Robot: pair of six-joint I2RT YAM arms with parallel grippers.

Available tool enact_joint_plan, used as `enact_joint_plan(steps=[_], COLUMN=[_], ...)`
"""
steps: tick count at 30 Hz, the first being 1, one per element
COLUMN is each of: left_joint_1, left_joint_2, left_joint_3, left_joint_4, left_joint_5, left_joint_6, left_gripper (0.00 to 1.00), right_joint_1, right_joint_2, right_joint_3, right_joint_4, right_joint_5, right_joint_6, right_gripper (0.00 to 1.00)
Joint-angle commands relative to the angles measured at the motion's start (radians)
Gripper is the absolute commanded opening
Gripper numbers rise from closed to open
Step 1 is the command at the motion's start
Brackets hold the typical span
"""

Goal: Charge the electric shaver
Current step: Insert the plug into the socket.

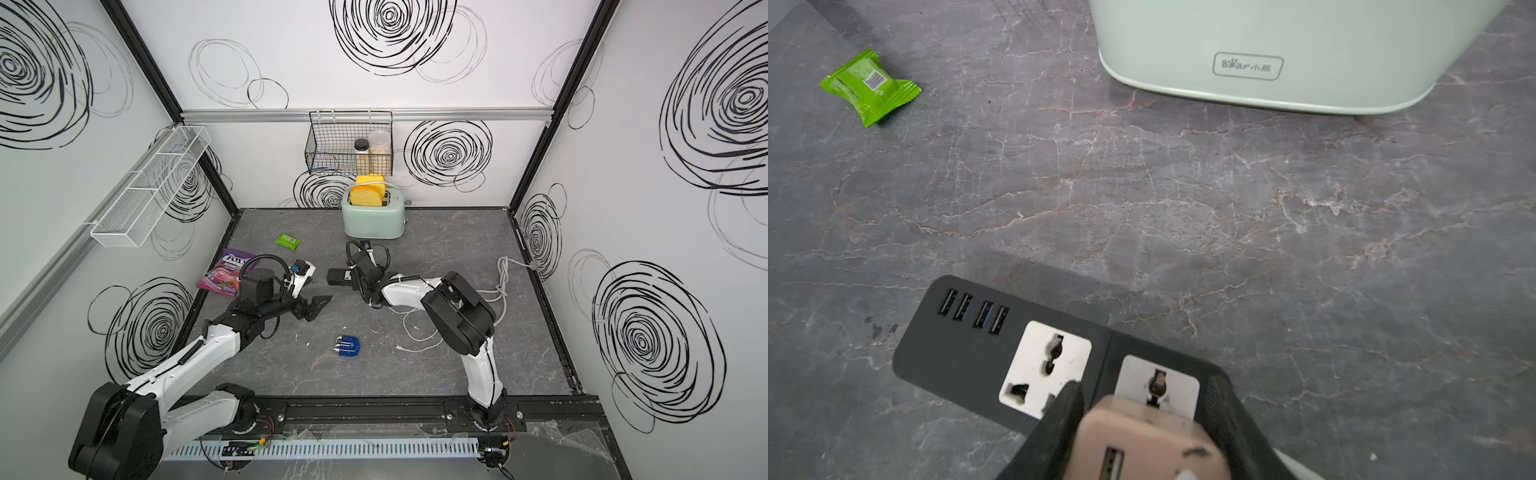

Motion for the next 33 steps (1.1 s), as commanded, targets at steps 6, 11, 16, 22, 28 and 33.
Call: enact_joint_plan(steps=[6, 11, 16, 22, 28, 33], left_joint_1=[0.006, 0.011, 0.022, 0.033, 0.039, 0.04], left_joint_2=[-0.02, -0.02, -0.024, -0.016, 0.001, 0.015], left_joint_3=[0.013, 0.006, -0.008, -0.02, -0.02, -0.015], left_joint_4=[0.041, 0.047, 0.056, 0.076, 0.09, 0.105], left_joint_5=[0.002, -0.001, -0.004, -0.004, 0.001, 0.002], left_joint_6=[-0.007, -0.007, -0.009, -0.02, -0.023, -0.026], left_gripper=[0.97, 0.97, 0.97, 0.97, 0.97, 0.97], right_joint_1=[0.026, 0.04, 0.045, 0.063, 0.011, 0.036], right_joint_2=[0.102, 0.155, 0.161, 0.208, 0.219, 0.231], right_joint_3=[0.059, 0.055, -0.01, 0.024, 0.025, 0.03], right_joint_4=[-0.164, -0.212, -0.207, -0.292, -0.385, -0.381], right_joint_5=[0.002, -0.018, -0.052, -0.052, -0.136, -0.115], right_joint_6=[0.012, 0.047, 0.065, 0.044, 0.09, 0.066], right_gripper=[0.17, 0.04, 0.0, 0.0, 0.0, 0.0])
